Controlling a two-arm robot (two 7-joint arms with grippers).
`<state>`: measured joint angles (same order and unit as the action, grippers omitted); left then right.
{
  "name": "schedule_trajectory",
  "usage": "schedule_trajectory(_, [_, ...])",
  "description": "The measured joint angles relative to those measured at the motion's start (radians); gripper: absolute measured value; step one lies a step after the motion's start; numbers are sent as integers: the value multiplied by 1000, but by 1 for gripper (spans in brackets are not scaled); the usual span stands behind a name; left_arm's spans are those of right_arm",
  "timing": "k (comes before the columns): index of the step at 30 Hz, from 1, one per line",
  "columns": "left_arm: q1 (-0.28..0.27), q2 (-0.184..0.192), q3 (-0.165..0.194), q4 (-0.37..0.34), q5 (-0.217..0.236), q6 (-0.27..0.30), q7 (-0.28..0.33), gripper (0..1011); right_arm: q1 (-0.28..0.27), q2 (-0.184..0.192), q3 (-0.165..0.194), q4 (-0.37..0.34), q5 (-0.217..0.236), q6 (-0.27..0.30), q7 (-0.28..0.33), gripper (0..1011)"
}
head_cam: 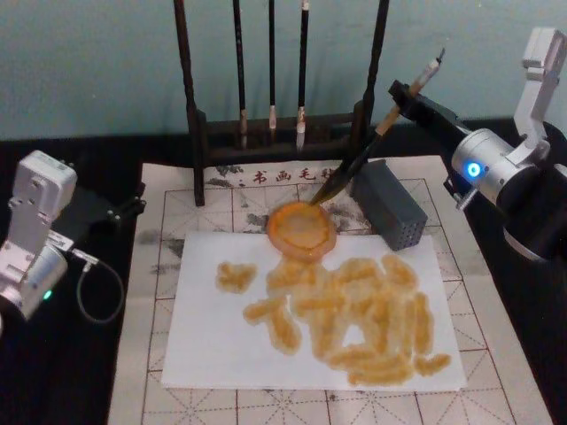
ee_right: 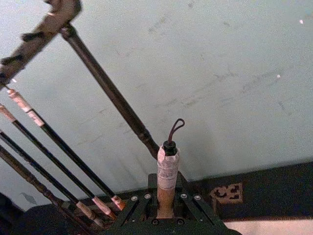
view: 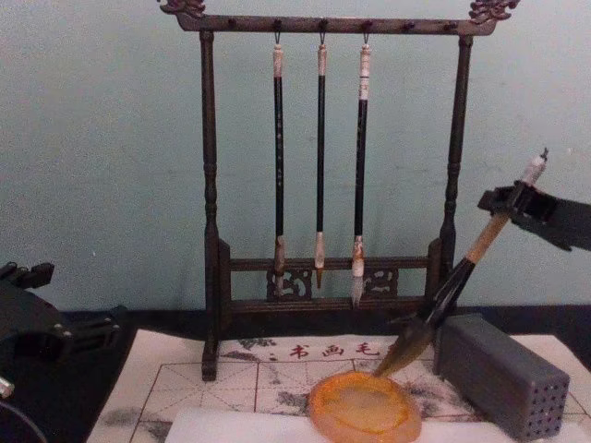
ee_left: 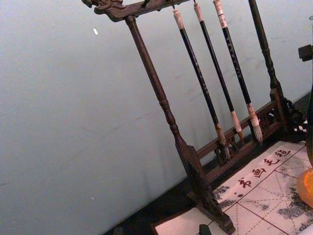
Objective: Pick up the brush from the inkstone, write on the paper, then place the brush back to its original position.
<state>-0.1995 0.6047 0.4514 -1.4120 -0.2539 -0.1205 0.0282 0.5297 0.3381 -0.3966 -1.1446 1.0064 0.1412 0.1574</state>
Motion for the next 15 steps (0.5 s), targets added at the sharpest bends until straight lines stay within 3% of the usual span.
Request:
schedule_trajectory(8, [0, 0, 0, 0, 0, 0, 0, 1001, -21, 9, 3, -54, -41, -17, 12, 187])
schedule_trajectory(15, [0, 0, 0, 0, 0, 0, 0, 1001, -45, 21, 4, -121, -61, -12, 63, 187])
